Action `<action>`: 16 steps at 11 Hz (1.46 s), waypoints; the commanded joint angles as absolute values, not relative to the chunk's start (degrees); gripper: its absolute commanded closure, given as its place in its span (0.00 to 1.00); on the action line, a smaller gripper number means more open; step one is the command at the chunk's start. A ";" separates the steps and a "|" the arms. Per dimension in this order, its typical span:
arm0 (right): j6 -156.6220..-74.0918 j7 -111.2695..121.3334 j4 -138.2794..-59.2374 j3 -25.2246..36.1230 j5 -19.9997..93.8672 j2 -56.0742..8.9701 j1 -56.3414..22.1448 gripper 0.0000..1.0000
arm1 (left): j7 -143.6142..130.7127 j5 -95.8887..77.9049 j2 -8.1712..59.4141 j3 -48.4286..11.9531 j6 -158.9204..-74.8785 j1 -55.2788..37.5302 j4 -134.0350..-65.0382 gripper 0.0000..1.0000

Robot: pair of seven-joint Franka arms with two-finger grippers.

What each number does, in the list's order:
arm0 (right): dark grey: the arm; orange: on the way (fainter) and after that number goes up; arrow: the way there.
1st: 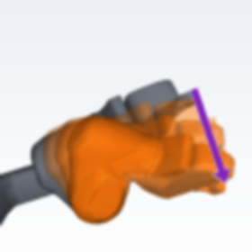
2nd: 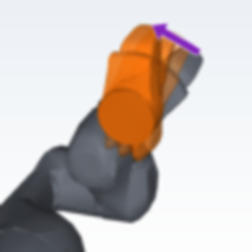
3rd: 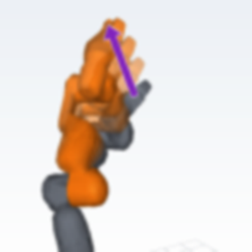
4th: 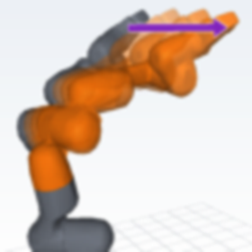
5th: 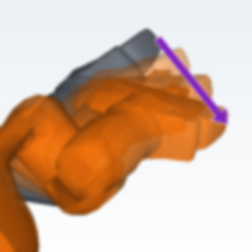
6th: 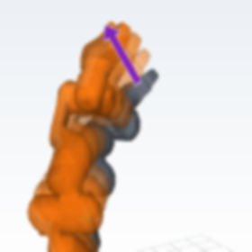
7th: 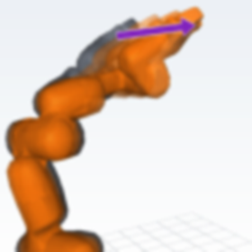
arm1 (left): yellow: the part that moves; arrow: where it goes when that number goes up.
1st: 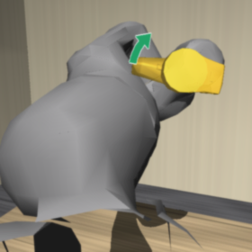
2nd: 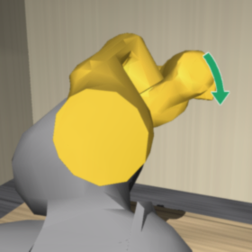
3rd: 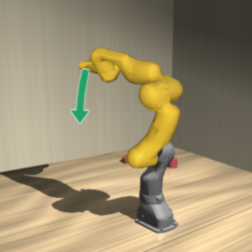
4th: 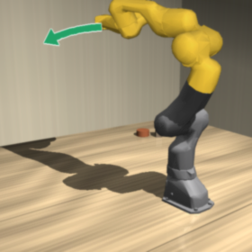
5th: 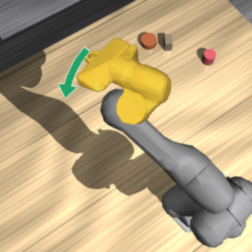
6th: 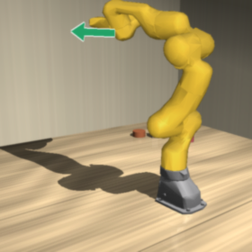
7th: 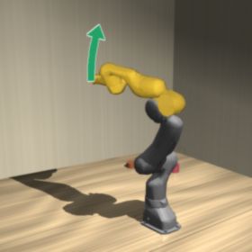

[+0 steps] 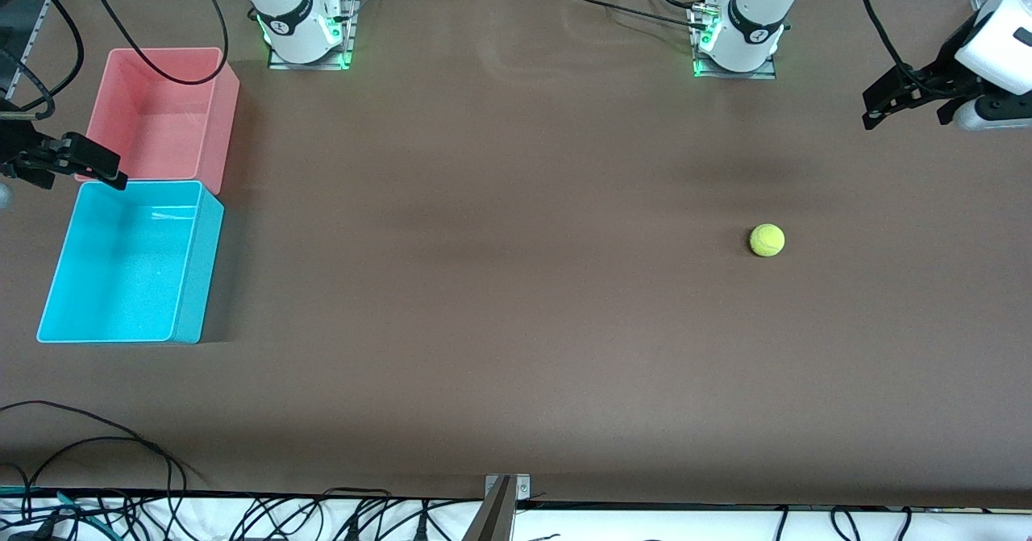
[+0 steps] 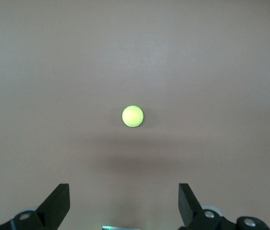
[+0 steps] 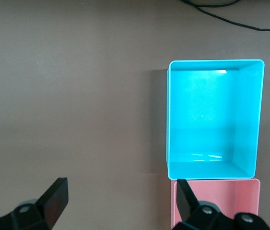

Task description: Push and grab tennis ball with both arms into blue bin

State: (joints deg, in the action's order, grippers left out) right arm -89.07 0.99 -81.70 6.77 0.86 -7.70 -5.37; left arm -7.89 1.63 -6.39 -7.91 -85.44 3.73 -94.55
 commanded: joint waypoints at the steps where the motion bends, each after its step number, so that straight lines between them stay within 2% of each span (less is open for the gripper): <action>1: -88.50 1.41 -79.98 6.59 2.11 -8.35 -5.10 0.00 | -8.26 2.72 -7.12 -8.79 -84.73 3.78 -94.75 0.00; 16: -88.24 1.23 -79.98 6.85 2.28 -8.35 -4.66 0.00 | -8.17 2.81 -4.57 -8.35 -85.95 6.86 -94.39 0.00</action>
State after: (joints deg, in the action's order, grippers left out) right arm -89.07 0.98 -81.69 6.81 1.00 -7.71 -5.26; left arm -7.93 1.63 -5.26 -8.22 -85.40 6.11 -94.51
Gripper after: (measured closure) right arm 0.000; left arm 0.000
